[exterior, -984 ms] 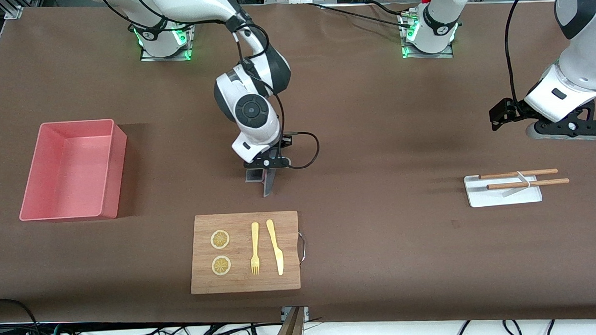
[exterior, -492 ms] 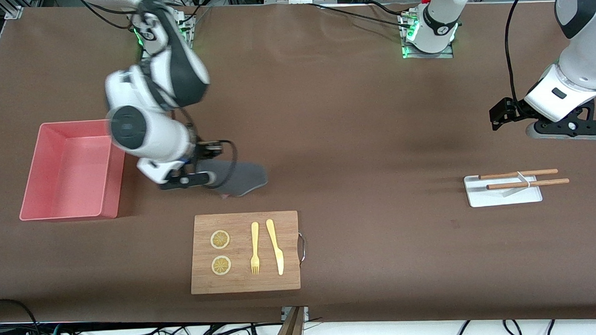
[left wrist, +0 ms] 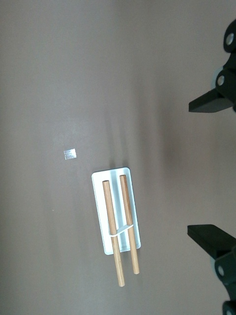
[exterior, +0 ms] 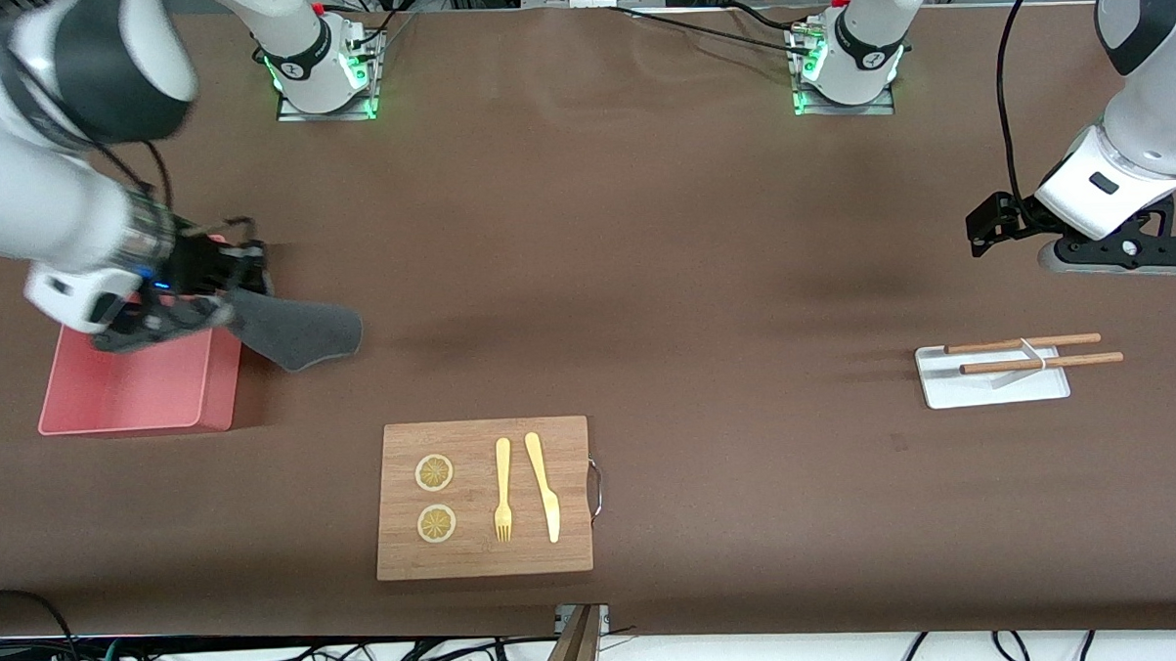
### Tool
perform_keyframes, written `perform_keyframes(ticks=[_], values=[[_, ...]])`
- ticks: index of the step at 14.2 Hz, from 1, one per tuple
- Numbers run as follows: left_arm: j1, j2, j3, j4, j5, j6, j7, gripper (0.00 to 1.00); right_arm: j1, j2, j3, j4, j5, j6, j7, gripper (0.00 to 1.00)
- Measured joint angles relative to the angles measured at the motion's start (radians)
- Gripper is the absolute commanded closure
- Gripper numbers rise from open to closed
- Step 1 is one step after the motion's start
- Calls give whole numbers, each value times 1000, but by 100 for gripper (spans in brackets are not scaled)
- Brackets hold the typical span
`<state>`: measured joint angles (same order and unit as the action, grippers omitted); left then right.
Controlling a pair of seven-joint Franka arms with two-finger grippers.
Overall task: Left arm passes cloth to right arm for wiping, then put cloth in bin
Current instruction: 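Carry the cloth over the pink bin with the right gripper, then open the right gripper to drop the cloth into the bin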
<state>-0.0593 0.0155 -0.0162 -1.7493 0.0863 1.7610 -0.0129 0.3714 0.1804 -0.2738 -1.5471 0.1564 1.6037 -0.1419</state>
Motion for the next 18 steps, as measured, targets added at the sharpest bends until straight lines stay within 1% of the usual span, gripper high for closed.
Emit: perform_keyframes(ticks=[1,3,5,6,8,10,14,16,17,18], values=[[0,0,0,0,0,0,0,0,-30,-26,-3,-5,-27,-12,-32,100],[0,-1,0,0,0,0,0,0,-80,-67,-6,-25,-116,-14,-85,100],[0,-2,-1,0,0,-1,0,0,-118,-76,-6,-47,-205,7,-137,100],[0,-2,-1,0,0,-1,0,0,-138,-75,-7,-66,-227,38,-168,100],[0,-3,-1,0,0,-1,0,0,-177,-72,-19,-124,-242,125,-237,100],[0,-4,-2,0,0,-1,0,0,-195,-69,-51,-203,-242,223,-289,100],[0,-4,-2,0,0,-2,0,0,-199,-66,-82,-393,-243,442,-303,100],[-1,-5,-2,0,0,-4,0,0,-201,-65,-90,-453,-243,494,-303,98],[-1,-5,-2,0,0,-6,0,0,-203,-65,-92,-474,-243,513,-306,83],[-1,-5,-2,0,0,-9,0,0,-205,-65,-94,-492,-243,534,-309,34]])
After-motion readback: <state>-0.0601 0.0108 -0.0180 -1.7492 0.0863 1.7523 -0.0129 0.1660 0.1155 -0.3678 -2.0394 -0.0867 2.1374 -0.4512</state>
